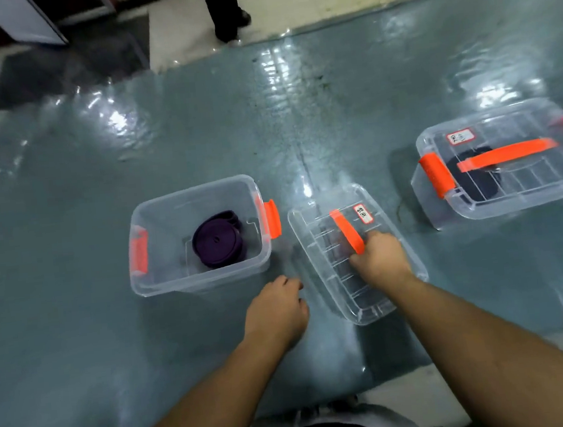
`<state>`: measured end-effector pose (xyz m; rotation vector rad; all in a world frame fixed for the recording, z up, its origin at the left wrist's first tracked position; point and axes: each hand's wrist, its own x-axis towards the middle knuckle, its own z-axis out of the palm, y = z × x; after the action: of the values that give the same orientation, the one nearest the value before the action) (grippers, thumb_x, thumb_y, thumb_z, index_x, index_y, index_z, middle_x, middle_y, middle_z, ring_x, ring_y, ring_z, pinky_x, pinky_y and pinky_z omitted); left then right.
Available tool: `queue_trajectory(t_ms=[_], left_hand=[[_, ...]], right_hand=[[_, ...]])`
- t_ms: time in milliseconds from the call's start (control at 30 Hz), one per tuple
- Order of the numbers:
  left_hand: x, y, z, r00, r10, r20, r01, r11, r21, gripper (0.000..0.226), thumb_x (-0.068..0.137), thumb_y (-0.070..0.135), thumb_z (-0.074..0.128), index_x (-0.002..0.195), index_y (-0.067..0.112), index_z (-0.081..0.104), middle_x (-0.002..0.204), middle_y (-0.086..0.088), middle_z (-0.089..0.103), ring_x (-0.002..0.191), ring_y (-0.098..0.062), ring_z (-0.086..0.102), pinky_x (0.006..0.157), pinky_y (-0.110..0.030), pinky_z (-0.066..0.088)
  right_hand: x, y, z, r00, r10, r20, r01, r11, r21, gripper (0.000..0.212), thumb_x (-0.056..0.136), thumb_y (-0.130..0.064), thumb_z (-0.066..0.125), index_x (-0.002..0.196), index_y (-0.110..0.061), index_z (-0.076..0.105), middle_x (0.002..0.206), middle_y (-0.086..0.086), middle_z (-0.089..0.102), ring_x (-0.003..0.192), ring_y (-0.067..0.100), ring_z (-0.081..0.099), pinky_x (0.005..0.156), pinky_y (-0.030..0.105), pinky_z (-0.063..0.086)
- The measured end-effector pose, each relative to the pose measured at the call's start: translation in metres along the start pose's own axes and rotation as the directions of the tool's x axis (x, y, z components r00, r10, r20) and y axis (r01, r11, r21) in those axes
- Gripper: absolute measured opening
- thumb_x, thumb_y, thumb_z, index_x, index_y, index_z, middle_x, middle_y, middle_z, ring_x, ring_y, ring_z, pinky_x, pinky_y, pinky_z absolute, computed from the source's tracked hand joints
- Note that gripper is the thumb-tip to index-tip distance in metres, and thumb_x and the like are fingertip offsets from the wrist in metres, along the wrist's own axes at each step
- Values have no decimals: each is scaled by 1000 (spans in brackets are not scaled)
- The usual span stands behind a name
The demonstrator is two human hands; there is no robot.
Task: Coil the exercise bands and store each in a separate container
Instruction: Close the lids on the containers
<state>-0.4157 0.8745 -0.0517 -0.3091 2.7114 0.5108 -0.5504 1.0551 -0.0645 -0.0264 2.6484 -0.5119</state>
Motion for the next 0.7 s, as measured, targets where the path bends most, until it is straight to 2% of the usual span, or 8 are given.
queue_trajectory(t_ms=[133, 267, 367, 467, 567, 700], left_hand=[[-13, -2, -12, 994, -1, -109, -2, 999, -34, 36, 100, 30, 47, 133, 24, 60, 132, 5, 59, 123, -19, 55, 98, -36, 50], [-16, -15, -36, 971, 8, -240, -23, 998, -58, 35, 100, 28, 49, 132, 24, 63, 130, 6, 62, 123, -18, 55, 100, -34, 47], [-18, -35, -60, 941, -17, -338, -22, 994, -110, 28, 99, 26, 53, 122, 21, 68, 121, 3, 65, 114, -21, 58, 96, -36, 48], [-22, -66, -82, 907, -98, -409, 25, 983, -180, 20, 97, 24, 55, 112, 20, 68, 112, 1, 66, 106, -22, 60, 90, -40, 50], [-25, -103, -102, 858, -202, -473, 69, 956, -284, 17, 97, 22, 59, 109, 16, 71, 107, -3, 69, 100, -25, 63, 89, -42, 51], [-25, -151, -119, 811, -317, -491, 127, 916, -382, 15, 100, 26, 59, 103, 17, 70, 105, -2, 70, 97, -25, 65, 82, -34, 47]], right_hand=[[2, -26, -20, 994, -73, -87, 78, 995, 57, 36, 90, -36, 69, 97, -1, 72, 100, 25, 74, 97, 42, 71, 82, 41, 54], [7, -59, -40, 977, -163, -134, 168, 985, 26, 40, 90, -41, 71, 107, -5, 69, 109, 20, 71, 101, 40, 68, 87, 41, 53], [5, -87, -49, 960, -240, -147, 243, 970, 0, 28, 87, -33, 71, 104, -11, 67, 108, 15, 67, 97, 37, 67, 78, 37, 50], [3, -115, -50, 939, -325, -111, 318, 945, -79, 28, 81, -26, 70, 106, -13, 67, 108, 10, 64, 97, 32, 65, 72, 32, 44], [0, -148, -44, 900, -430, -70, 419, 898, -137, 26, 84, -30, 69, 104, -13, 66, 107, 9, 62, 101, 32, 63, 81, 37, 53], [-4, -191, -32, 844, -537, 4, 514, 805, -298, 28, 85, -29, 66, 111, -17, 66, 114, 7, 63, 111, 31, 61, 82, 37, 51]])
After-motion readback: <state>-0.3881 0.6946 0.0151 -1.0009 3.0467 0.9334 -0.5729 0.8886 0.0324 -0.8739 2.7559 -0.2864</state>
